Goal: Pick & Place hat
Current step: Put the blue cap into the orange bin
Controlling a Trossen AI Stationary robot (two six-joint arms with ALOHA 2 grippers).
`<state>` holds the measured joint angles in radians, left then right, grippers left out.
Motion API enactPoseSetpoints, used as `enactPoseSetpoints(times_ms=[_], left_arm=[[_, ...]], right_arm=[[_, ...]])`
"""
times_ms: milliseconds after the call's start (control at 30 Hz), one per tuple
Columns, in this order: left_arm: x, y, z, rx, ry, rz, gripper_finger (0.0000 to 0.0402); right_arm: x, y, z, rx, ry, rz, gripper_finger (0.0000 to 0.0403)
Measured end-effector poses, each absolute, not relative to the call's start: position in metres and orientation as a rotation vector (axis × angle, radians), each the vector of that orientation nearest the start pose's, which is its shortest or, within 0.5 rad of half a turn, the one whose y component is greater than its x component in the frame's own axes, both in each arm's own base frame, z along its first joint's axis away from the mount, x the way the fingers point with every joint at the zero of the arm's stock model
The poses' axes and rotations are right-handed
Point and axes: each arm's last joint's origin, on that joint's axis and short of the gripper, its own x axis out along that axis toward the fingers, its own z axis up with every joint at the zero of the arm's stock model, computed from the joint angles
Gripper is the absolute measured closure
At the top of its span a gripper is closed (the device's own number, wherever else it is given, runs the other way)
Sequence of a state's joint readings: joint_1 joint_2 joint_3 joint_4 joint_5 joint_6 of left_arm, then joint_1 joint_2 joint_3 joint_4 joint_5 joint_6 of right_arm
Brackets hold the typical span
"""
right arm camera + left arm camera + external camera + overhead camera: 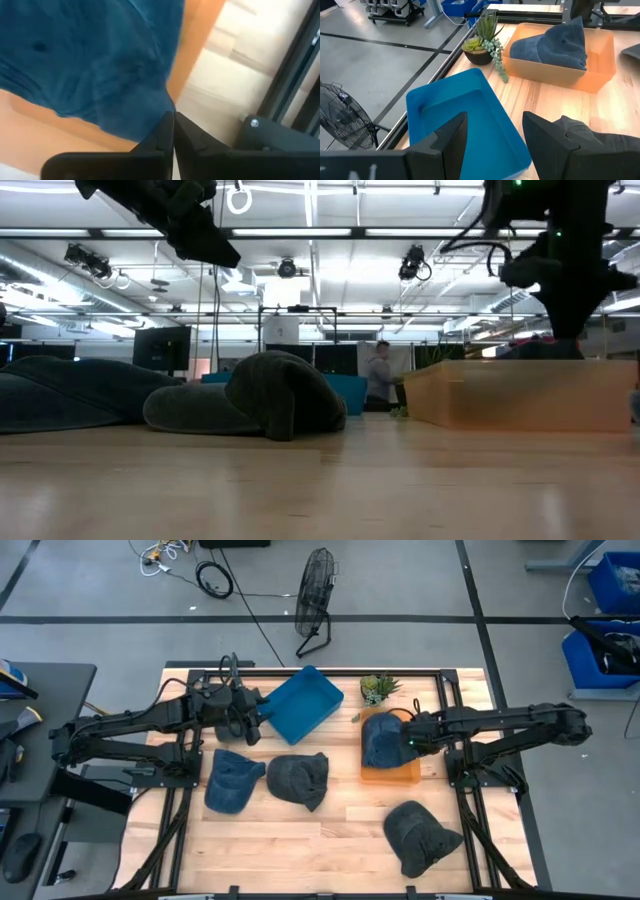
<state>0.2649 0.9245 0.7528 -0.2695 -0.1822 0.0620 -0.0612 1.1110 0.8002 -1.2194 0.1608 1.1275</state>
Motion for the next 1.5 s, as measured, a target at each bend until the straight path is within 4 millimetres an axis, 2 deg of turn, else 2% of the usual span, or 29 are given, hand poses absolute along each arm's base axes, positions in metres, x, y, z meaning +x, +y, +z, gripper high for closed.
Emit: enactPoseSetpoints(times_ms=[133,267,400,667,1000,1100,1200,1400,1500], left_arm=[[0.191,0.057,0.290,0.043,0.458,0.425,0.0207],[0.192,0.057,0.291,0.044,0.452,0.426,0.0207],[0.192,0.057,0.291,0.043,0.449,0.426,0.0207],[0.192,0.057,0.291,0.043,0.448,0.426,0.0207],[0.191,0.058,0.289,0.005,0.463,0.451,0.0207],[0.187,0.057,0.283,-0.026,0.525,0.477,0.0213],[0.181,0.056,0.276,-0.030,0.642,0.473,0.0223],[0.164,0.049,0.271,-0.132,0.900,0.445,0.0239],[0.160,0.048,0.271,-0.169,0.942,0.448,0.0240]], right_arm=[[0.153,-0.013,0.210,0.851,1.278,-1.023,0.0399],[0.160,-0.012,0.207,0.893,1.261,-0.917,0.0396],[0.170,-0.011,0.219,0.869,1.220,-0.792,0.0399],[0.188,-0.015,0.243,0.758,1.046,-0.713,0.0397],[0.219,-0.018,0.263,0.481,0.750,-0.437,0.0397],[0.225,-0.019,0.268,0.428,0.674,-0.421,0.0396],[0.225,-0.021,0.269,0.376,0.677,-0.391,0.0386],[0.225,-0.023,0.269,0.338,0.691,-0.380,0.0340],[0.225,-0.023,0.269,0.306,0.691,-0.368,0.0314]])
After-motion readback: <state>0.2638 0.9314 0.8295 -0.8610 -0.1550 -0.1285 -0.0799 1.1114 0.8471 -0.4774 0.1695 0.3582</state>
